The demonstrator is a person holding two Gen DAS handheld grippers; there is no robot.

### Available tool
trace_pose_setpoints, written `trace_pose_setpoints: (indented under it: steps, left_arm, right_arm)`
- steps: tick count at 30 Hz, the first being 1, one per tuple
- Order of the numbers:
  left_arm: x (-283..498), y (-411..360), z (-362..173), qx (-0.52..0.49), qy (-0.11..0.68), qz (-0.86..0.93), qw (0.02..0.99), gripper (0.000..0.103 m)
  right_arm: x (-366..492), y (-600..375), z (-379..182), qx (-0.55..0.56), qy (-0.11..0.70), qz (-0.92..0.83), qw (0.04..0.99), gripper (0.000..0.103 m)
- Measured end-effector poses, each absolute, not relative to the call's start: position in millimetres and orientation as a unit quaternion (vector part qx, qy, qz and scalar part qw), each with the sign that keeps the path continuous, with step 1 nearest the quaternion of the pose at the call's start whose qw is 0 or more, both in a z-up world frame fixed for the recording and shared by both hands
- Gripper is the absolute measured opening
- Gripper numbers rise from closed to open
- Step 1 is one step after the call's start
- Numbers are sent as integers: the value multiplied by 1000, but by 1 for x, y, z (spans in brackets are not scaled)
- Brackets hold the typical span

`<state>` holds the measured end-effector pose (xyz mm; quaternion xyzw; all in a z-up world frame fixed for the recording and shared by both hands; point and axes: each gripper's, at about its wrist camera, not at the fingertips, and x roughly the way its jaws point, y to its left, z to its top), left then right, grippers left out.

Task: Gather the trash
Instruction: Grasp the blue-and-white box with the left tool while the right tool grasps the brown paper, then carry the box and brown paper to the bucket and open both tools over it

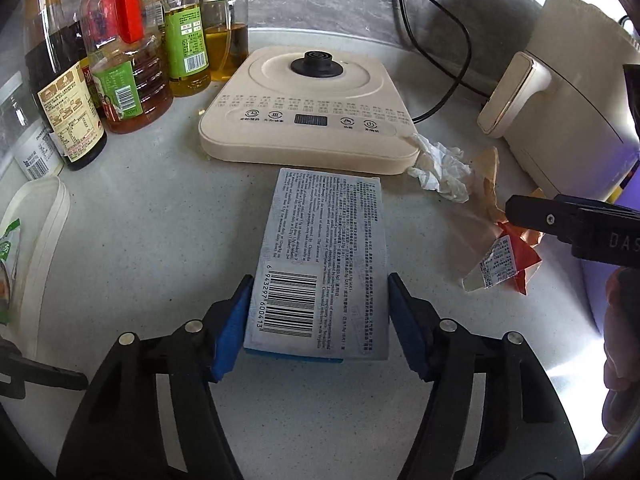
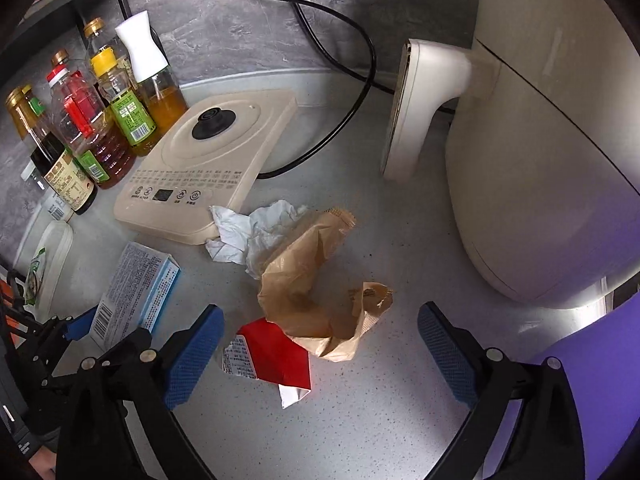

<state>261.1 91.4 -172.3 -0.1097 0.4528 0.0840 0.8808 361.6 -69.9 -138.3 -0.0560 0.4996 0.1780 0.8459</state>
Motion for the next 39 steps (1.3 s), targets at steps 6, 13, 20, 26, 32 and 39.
trace_pose_setpoints:
  steps: [6, 13, 20, 26, 32, 39]
  left_arm:
    - [260, 95, -166, -132, 437, 88, 885, 65]
    - [249, 98, -146, -132, 417, 89, 895, 65]
    - [229, 95, -123, -142, 393, 83, 904, 65]
    - [207, 87, -107, -141, 376, 77, 912, 65]
    - [184, 84, -104, -141, 375, 76, 913, 65]
    - [164, 84, -106, -145, 378, 78, 911, 65]
  right_arm:
    - [379, -63, -155, -67, 517, 168, 837, 84]
    - [380, -69, -148, -37, 520, 191, 831, 31]
    - [359, -74, -121, -15, 491, 218, 843, 5]
    - [333, -78, -92, -13, 449, 235, 862, 1]
    - [306, -96, -71, -2, 428, 241, 871, 1]
    - [301, -108, -89, -18, 440, 210, 873, 52]
